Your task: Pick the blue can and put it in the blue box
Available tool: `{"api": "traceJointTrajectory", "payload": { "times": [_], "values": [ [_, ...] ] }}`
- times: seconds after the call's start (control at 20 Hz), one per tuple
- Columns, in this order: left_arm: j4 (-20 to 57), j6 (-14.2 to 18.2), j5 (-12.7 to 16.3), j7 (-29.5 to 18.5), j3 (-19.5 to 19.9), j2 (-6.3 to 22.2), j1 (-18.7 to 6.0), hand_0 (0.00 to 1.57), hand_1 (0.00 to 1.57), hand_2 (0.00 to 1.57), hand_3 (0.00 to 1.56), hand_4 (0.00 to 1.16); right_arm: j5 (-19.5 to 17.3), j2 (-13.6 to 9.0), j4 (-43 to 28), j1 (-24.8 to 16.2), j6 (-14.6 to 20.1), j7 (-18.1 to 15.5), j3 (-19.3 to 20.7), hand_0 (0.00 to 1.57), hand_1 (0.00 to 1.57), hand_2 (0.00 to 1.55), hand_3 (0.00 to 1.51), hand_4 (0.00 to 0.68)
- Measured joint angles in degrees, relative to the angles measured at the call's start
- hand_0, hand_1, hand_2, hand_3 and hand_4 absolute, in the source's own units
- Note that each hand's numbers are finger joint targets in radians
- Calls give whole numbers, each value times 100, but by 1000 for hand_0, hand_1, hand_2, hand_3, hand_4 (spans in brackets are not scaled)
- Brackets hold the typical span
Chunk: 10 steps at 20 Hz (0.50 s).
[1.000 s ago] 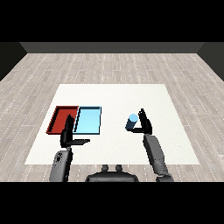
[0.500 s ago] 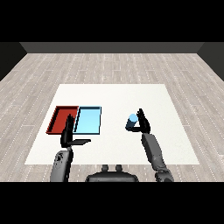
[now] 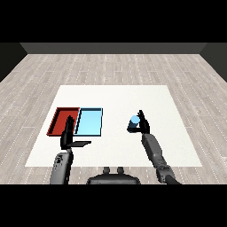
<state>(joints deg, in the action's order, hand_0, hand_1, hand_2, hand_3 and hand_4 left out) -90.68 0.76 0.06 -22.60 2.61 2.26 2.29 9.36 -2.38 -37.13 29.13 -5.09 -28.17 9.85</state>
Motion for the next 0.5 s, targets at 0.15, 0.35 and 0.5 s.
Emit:
{"api": "traceJointTrajectory", "payload": {
  "times": [0.15, 0.35, 0.5],
  "values": [
    [-49, 33, -7, 41, -13, -24, -17, 0, 0, 0, 0, 0, 32, 16, 272, 177, -17, -102, 31, 0, 0, 0, 0, 0],
    [18, 18, 2, 49, 12, 2, -105, 0, 0, 0, 0, 0, 101, 38, 218, 247, -18, 11, 11, 0, 0, 0, 0, 0],
    [151, -16, 15, -102, 54, 17, -83, 0, 0, 0, 0, 0, 129, 58, 319, 300, 87, 1, -77, 0, 0, 0, 0, 0]
  ]
}}
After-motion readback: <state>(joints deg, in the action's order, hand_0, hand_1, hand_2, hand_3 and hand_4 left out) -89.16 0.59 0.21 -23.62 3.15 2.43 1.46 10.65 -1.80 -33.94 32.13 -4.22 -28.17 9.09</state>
